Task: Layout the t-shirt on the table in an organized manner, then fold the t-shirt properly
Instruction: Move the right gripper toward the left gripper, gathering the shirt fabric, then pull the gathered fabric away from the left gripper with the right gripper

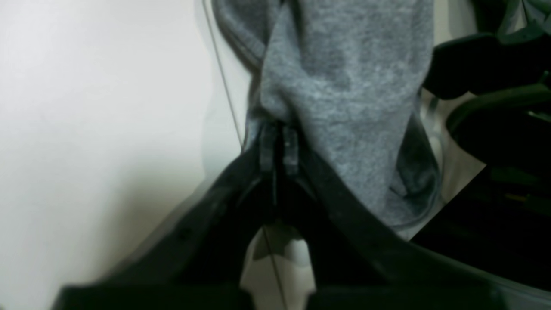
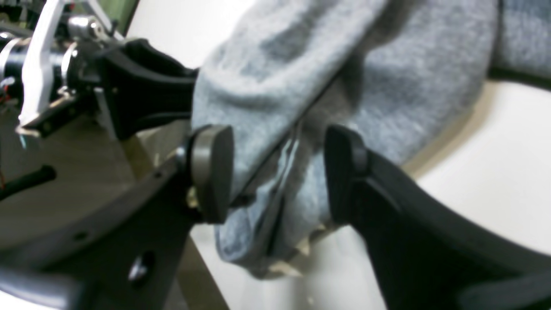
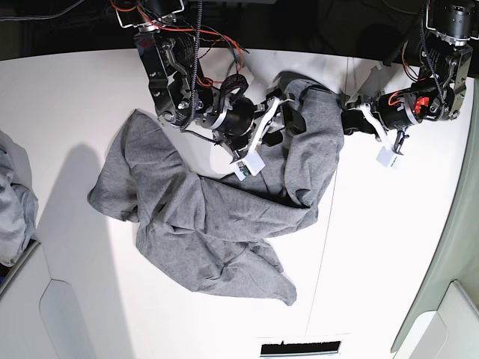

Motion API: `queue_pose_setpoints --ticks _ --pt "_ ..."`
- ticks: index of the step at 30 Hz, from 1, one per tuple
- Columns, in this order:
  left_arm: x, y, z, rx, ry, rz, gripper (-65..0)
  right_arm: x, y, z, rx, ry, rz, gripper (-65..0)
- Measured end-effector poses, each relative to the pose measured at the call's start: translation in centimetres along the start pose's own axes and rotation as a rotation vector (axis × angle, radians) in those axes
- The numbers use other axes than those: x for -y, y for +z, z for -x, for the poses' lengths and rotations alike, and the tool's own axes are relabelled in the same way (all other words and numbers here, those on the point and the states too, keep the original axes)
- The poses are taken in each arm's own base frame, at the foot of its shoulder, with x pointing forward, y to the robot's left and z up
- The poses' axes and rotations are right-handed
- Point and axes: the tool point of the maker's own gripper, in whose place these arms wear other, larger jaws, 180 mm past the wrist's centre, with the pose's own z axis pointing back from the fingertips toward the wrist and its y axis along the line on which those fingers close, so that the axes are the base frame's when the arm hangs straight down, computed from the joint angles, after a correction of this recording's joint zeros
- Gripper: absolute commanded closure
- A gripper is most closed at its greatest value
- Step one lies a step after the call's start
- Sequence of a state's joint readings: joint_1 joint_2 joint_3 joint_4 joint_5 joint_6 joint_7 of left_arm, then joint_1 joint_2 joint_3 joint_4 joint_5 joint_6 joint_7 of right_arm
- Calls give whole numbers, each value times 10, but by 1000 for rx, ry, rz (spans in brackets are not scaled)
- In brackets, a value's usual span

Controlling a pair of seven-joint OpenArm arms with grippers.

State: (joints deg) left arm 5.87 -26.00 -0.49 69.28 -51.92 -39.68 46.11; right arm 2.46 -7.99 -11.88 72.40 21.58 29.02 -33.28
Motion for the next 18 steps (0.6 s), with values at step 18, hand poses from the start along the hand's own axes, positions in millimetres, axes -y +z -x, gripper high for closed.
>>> queue_pose_setpoints --ticks 18 --pt "6 -5 2 -3 10 15 -17 9 -15 -16 -2 19 -11 -331"
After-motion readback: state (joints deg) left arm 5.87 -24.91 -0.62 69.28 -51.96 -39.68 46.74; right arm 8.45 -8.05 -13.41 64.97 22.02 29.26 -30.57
